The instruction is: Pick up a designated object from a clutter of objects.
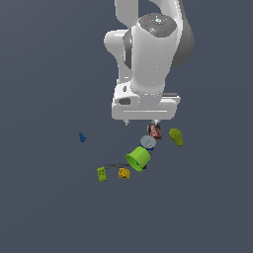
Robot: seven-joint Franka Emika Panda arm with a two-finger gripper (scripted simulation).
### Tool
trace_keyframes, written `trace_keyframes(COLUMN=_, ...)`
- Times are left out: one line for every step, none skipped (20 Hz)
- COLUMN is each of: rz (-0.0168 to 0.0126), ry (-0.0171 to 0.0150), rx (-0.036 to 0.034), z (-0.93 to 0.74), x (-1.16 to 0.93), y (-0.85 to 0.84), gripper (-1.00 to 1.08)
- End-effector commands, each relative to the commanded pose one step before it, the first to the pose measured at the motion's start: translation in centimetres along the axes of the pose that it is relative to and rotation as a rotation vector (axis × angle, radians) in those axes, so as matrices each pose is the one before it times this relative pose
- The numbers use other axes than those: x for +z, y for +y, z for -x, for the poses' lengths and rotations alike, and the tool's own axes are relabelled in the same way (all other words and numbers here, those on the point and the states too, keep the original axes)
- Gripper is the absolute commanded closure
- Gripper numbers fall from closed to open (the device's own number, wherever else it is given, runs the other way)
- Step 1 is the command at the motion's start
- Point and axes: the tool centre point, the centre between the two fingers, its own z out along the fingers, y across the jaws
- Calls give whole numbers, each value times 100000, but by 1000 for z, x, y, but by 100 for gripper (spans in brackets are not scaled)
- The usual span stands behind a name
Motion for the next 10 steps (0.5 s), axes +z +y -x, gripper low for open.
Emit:
trace_keyframes(rz=-188, ry=218, rx=3722, z=-9, x=2076, y=-824, gripper=-92)
trace_keyframes(rz=-100, ry=119, rx=1707, z=42, x=927, y=-365, gripper=-92)
trace_keyframes(rz=-114, ry=122, rx=1804, z=75, x=974, y=-380, gripper=-92)
trace_keyframes(rz=-121, ry=116, rx=1784, z=106, x=957, y=-370, gripper=-92)
trace_keyframes(rz=-122, ry=105, rx=1688, z=129, x=900, y=-343, gripper=-92)
trace_keyframes(rz=-122, ry=95, rx=1593, z=147, x=844, y=-317, gripper=-92)
trace_keyframes(rz=-120, ry=86, rx=1498, z=160, x=788, y=-290, gripper=-92)
trace_keyframes(rz=-117, ry=76, rx=1401, z=168, x=733, y=-265, gripper=-92)
trace_keyframes(rz=-113, ry=68, rx=1309, z=172, x=678, y=-238, gripper=-92)
trace_keyframes(rz=-108, ry=60, rx=1210, z=173, x=624, y=-216, gripper=-92)
